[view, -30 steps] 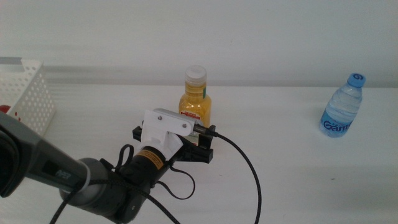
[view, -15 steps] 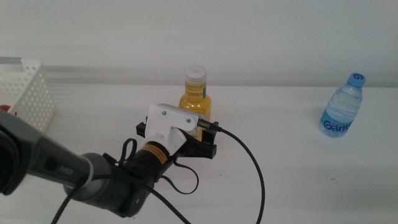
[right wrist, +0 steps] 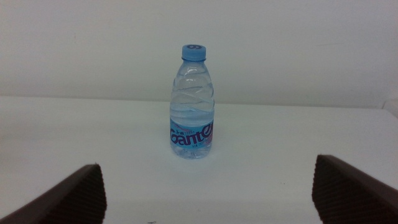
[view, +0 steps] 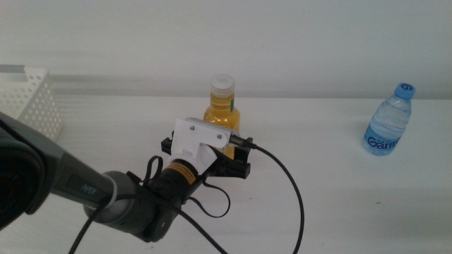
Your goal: Use arms to grab the bottles and put them into the dustbin to the left of the table.
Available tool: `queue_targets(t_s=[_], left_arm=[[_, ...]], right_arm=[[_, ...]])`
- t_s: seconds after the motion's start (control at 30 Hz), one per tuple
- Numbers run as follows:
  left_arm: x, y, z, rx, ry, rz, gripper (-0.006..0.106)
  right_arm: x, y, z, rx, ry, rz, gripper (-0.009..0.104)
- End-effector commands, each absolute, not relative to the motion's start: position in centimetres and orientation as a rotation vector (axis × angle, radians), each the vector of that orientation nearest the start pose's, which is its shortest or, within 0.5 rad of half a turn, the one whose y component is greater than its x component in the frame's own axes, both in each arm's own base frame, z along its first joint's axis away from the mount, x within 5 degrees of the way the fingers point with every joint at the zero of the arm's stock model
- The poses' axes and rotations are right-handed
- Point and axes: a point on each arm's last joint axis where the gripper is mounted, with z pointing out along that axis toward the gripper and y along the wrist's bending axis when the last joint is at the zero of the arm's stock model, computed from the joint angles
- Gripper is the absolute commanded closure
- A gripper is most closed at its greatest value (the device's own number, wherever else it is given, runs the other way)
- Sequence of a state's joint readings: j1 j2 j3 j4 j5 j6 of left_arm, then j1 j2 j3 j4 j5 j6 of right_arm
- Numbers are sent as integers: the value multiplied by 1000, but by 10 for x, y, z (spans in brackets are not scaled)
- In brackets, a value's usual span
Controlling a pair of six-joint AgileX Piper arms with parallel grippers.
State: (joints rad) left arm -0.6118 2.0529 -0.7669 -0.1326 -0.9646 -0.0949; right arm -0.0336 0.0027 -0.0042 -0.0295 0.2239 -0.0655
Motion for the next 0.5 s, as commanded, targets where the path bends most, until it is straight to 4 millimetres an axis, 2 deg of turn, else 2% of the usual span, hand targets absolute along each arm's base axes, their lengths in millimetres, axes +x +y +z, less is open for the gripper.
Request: queue_targets(t_s=[0.0, 0.27, 0.47], left_arm=[[308, -203, 110, 312, 1803, -464, 7], [315, -209, 102, 320, 1803, -467, 7], [320, -213, 105, 325, 1785, -478, 7]], right_arm=[[54, -3, 182, -46, 1706, -111, 7], [54, -3, 182, -46, 1706, -111, 7], [54, -3, 182, -46, 1706, -111, 7]])
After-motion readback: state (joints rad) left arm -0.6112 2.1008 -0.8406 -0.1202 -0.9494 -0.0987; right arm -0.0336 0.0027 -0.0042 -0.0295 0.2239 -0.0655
